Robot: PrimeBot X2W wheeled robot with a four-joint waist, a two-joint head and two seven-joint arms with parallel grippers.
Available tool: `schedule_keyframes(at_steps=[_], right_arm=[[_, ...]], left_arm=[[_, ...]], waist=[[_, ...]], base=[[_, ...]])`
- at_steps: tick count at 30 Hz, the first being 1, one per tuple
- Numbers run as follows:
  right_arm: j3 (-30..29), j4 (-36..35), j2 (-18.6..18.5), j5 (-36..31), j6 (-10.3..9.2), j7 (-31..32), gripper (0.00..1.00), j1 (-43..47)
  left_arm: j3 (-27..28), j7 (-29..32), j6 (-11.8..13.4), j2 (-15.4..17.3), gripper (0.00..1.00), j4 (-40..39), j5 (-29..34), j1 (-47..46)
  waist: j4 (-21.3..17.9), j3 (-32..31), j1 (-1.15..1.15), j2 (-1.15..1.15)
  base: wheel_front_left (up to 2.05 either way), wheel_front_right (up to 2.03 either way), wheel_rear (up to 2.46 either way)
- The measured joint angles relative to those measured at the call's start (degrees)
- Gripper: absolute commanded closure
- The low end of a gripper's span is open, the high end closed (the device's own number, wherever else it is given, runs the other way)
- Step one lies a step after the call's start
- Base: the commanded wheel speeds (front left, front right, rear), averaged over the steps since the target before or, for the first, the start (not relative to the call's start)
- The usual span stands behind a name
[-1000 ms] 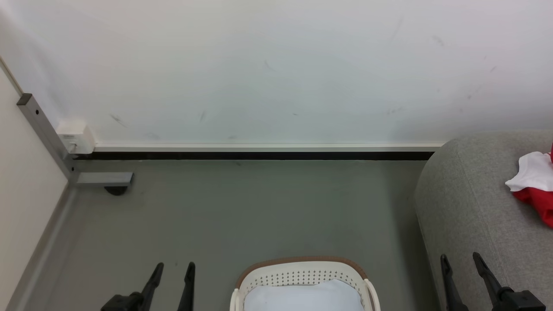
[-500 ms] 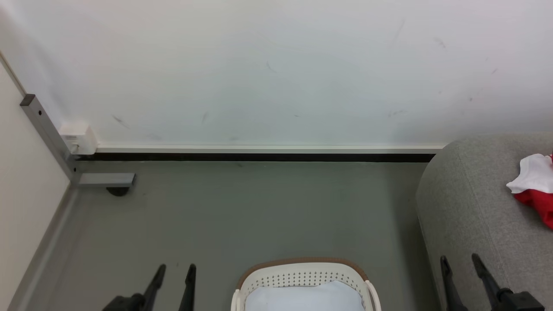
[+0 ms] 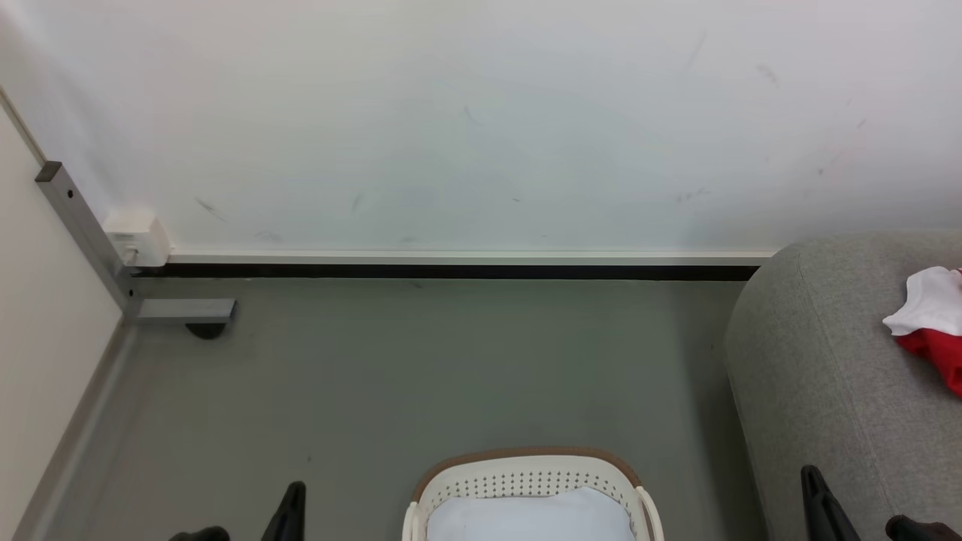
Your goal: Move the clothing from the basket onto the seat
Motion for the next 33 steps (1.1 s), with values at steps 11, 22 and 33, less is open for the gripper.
schedule_keyframes(at_steps=[11,22,33], right_arm=[[-0.81,-1.34,-0.02,11.13,0.00,2.67,1.00,-0.41],[-1.43,-2.32,-0.04,20.86,0.00,5.11,1.00,-0.85],[-2.12,-3.11,-0.08,29.50,0.00,7.45,1.00,-1.65]], left_arm=[[1.38,2.77,0.00,0.00,1.00,-0.90,-10.88,-0.70],[2.35,5.09,0.01,0.01,1.00,-1.60,-20.78,-1.52],[3.54,7.47,0.01,0.01,1.00,-2.22,-28.89,-2.47]], waist=[[0.13,0.19,0.00,0.00],[0.26,0.38,0.00,0.00],[0.39,0.57,0.00,0.00]], base=[[0.00,0.00,0.00],[0.00,0.00,0.00],[0.00,0.00,0.00]])
